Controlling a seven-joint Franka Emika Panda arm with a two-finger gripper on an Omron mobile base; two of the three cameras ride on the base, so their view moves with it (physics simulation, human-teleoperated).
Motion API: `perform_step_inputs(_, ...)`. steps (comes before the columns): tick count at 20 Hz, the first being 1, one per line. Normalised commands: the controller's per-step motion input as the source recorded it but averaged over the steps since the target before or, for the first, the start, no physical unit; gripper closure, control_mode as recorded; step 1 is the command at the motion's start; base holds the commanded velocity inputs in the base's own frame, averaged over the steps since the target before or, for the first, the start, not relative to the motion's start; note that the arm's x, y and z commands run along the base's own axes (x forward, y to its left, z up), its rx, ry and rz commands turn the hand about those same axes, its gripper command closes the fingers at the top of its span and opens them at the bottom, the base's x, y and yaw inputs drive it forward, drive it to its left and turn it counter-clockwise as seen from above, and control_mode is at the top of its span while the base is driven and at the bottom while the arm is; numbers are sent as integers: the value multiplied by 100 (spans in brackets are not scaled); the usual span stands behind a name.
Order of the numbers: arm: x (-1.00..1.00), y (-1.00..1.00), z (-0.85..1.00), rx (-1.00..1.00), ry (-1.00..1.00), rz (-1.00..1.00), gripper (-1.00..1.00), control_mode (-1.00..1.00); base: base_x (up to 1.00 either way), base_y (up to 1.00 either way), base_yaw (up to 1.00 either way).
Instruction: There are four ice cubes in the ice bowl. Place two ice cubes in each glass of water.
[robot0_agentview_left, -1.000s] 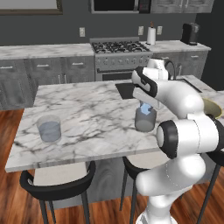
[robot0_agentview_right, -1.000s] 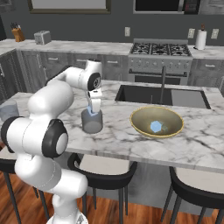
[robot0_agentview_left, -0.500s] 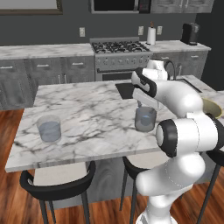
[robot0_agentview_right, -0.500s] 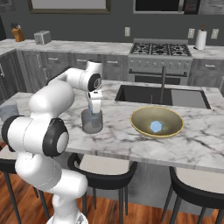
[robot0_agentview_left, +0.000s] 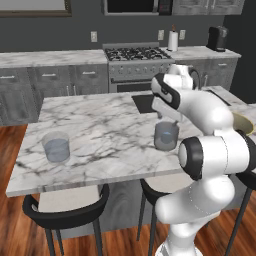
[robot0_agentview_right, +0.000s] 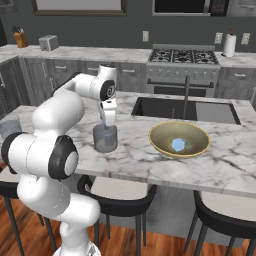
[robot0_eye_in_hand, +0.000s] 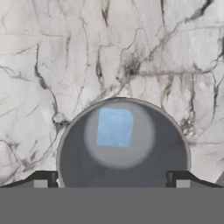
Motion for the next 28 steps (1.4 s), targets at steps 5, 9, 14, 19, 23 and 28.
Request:
perform_step_inputs(5, -12, -51, 13, 0, 1, 0, -100, -100, 0, 0, 0)
perform_step_inputs(9, 0, -100, 1, -1, 7, 1, -100, -100, 0, 0, 0)
perform_step_inputs(14, -23, -100, 14, -4, 0, 8, -100, -100, 0, 0, 0)
perform_step_inputs(19, -51, -100, 20, -5, 0, 15, -100, -100, 0, 0, 0)
perform_step_inputs(23, -68, -89, 0, -3, 0, 13, -100, -100, 0, 0, 0)
perform_step_inputs(28, 0, -74, -19, -4, 0, 1, -100, -100, 0, 0, 0)
